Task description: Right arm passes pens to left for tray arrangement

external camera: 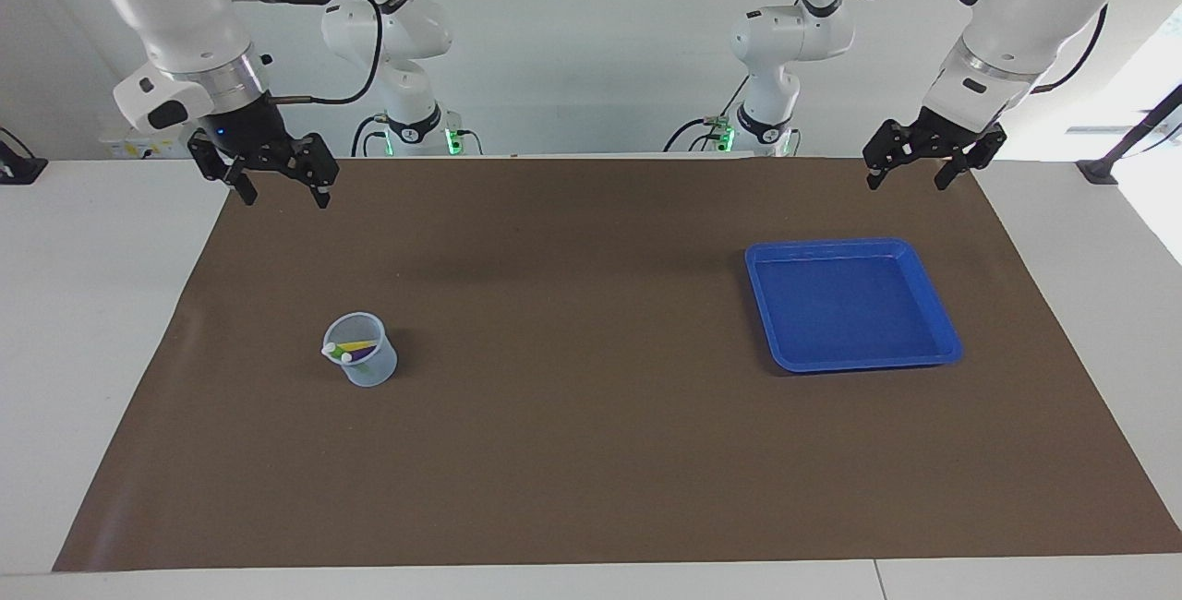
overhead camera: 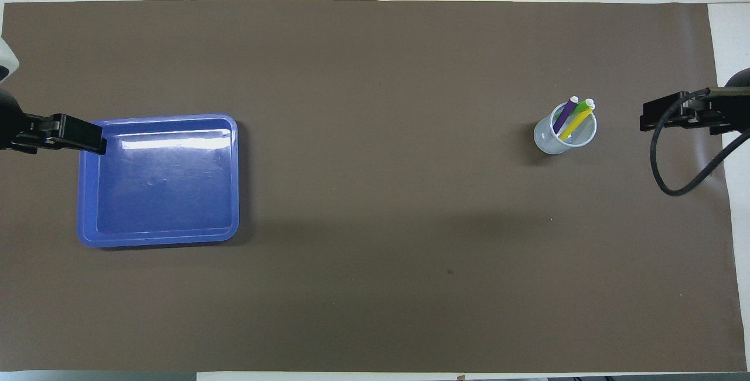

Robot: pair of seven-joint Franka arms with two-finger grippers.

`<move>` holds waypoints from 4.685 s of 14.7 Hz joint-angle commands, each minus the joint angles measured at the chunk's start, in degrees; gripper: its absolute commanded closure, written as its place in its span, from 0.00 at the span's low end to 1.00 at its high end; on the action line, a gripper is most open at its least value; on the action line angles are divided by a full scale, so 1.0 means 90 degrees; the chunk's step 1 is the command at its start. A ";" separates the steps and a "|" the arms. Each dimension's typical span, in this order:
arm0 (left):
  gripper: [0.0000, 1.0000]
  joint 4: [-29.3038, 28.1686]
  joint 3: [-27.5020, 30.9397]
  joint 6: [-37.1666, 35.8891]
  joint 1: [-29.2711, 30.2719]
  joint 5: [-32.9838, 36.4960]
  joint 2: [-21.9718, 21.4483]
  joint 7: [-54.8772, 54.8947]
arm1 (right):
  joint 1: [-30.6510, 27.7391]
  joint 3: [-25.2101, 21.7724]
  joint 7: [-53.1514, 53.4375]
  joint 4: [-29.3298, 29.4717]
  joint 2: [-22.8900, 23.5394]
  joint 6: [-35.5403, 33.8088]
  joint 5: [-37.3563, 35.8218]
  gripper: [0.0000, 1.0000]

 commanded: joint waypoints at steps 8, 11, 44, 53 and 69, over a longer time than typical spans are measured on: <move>0.00 0.0039 0.0030 -0.0117 0.0006 -0.0029 -0.0044 -0.0042 | -0.0049 0.0014 -0.0142 -0.0202 -0.0164 0.0036 0.0112 0.00; 0.00 0.0039 0.0030 -0.0117 0.0006 -0.0029 -0.0044 -0.0042 | -0.0049 0.0005 -0.0142 -0.0202 -0.0165 0.0046 0.0112 0.00; 0.00 0.0039 0.0030 -0.0156 0.0006 -0.0029 -0.0044 -0.0052 | -0.0381 0.0317 -0.6625 0.1322 0.3322 0.1256 0.1215 0.17; 0.00 -0.0078 0.0049 -0.0176 0.0006 -0.0029 -0.0122 -0.0052 | -0.0420 0.0288 -0.6870 0.0872 0.3166 0.1315 0.1284 0.25; 0.00 -0.0234 0.0049 -0.0127 0.0016 -0.0428 -0.0220 -0.0616 | -0.0440 0.0249 -0.6841 0.0735 0.3019 0.1227 0.1274 1.00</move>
